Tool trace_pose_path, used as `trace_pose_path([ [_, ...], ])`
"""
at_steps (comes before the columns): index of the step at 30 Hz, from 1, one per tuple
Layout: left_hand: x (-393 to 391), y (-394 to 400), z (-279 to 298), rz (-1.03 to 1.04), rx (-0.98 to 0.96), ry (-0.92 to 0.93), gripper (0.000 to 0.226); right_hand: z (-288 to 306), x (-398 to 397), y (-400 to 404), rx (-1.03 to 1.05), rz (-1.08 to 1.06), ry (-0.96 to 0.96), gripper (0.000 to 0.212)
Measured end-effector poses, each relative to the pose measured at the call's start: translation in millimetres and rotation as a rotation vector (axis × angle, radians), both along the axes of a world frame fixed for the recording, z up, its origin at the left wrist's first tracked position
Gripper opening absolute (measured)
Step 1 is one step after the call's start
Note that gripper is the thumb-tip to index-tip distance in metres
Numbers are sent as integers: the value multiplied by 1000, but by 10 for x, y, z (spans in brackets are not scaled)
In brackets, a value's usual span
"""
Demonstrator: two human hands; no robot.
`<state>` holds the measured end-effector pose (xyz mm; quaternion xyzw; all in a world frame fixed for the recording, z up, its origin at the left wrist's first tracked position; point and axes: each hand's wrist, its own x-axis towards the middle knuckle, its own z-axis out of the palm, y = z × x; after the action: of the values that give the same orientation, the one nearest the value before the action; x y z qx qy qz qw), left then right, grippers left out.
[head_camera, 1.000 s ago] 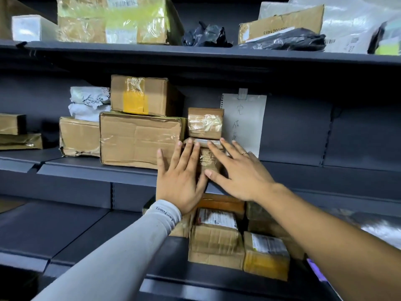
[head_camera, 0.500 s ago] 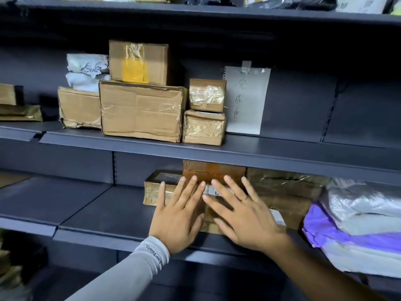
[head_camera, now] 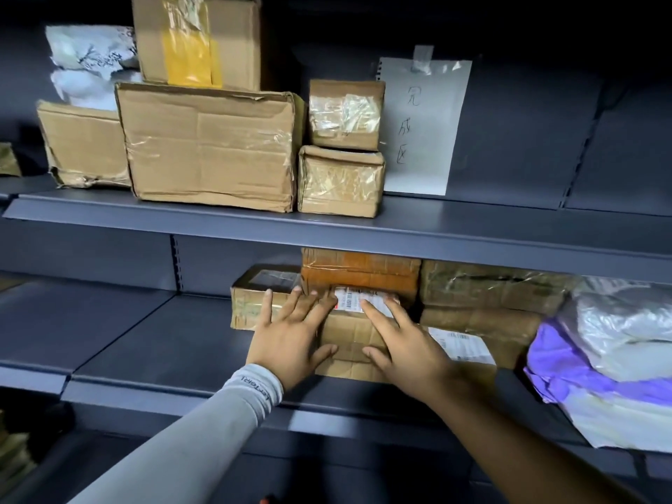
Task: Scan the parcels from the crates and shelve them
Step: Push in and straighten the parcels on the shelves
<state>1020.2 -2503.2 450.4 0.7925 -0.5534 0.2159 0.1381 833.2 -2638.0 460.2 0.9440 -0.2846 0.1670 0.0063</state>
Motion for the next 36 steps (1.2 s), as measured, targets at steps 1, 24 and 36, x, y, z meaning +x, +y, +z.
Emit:
trace_pose_path([
  [1, -5, -6, -23, -19, -24, 6, 79, -43, 10, -29, -1, 7, -25, 76],
  [24, -363, 1186, 364, -102, -311, -38, 54, 521, -388, 992, -87, 148, -121, 65],
  [36, -872, 1672, 956, -243, -571, 101, 47, 1261, -901, 1635, -75, 169, -233, 68],
])
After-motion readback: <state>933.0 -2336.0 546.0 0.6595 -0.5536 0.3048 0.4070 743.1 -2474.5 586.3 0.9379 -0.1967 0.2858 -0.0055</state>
